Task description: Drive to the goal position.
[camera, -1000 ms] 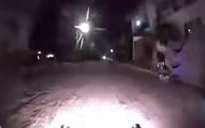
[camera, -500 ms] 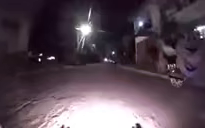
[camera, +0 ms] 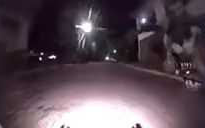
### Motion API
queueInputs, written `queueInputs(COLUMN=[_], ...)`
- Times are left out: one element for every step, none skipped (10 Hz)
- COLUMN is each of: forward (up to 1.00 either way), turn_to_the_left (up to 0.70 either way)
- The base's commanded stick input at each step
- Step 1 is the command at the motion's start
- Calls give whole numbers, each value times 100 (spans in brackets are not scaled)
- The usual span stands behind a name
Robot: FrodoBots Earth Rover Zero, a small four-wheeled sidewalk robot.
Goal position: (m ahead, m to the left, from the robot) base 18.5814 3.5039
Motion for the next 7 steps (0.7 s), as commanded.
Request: queueInputs(forward=[85, 85, 85, 85, 85, 85, 85], turn_to_the_left=[0, 0, 0, 0, -19, -21, 0])
